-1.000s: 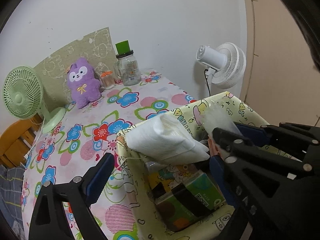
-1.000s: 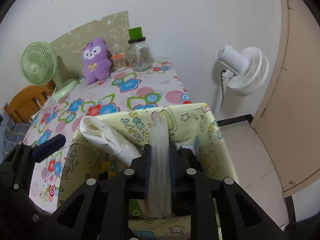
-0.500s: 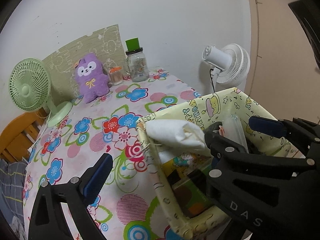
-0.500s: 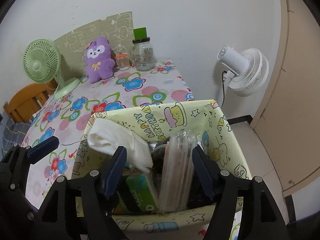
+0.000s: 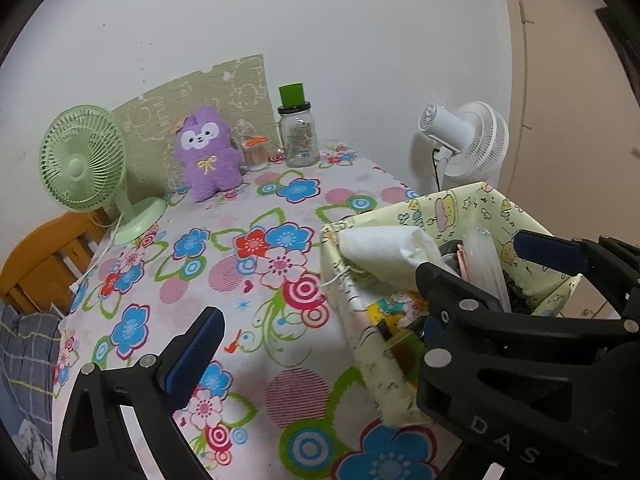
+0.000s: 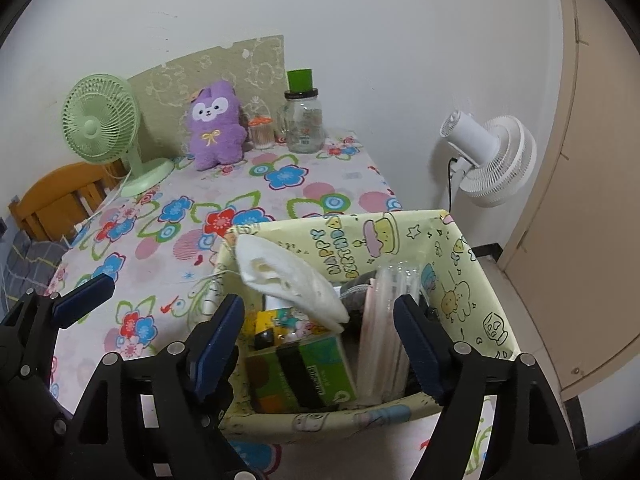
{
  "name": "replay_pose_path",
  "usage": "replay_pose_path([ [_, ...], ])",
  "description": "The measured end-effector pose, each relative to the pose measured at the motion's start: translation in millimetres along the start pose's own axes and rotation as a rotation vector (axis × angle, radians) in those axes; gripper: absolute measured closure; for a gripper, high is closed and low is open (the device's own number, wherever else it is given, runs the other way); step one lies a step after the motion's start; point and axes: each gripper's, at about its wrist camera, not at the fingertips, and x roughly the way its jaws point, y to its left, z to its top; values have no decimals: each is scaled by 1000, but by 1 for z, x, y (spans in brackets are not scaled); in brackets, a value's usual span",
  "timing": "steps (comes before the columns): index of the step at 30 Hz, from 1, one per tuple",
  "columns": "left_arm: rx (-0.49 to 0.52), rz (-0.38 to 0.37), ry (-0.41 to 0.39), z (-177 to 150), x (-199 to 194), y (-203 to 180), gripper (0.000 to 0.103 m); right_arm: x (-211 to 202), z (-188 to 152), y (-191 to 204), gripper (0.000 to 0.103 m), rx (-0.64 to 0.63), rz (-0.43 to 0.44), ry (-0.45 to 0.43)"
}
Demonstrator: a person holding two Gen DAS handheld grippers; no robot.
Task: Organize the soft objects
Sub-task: 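Raise both open tools away from the box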
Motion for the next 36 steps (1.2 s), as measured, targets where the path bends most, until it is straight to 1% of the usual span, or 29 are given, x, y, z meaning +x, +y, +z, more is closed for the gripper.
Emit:
replay_pose_path([
  [8, -21, 18, -14, -6, -14, 18, 2, -13, -2, 20, 21, -15, 6, -31],
  [18, -43, 50, -35, -16, -34, 45, 0, -28, -4, 48, 15, -35, 26, -68],
  [27, -76, 83, -51, -27, -49, 69, 0, -41, -10, 69, 12, -62, 37, -91],
  [36, -107, 145, -73, -43, -67, 93, 0, -59, -19, 85, 10, -87, 47, -133],
])
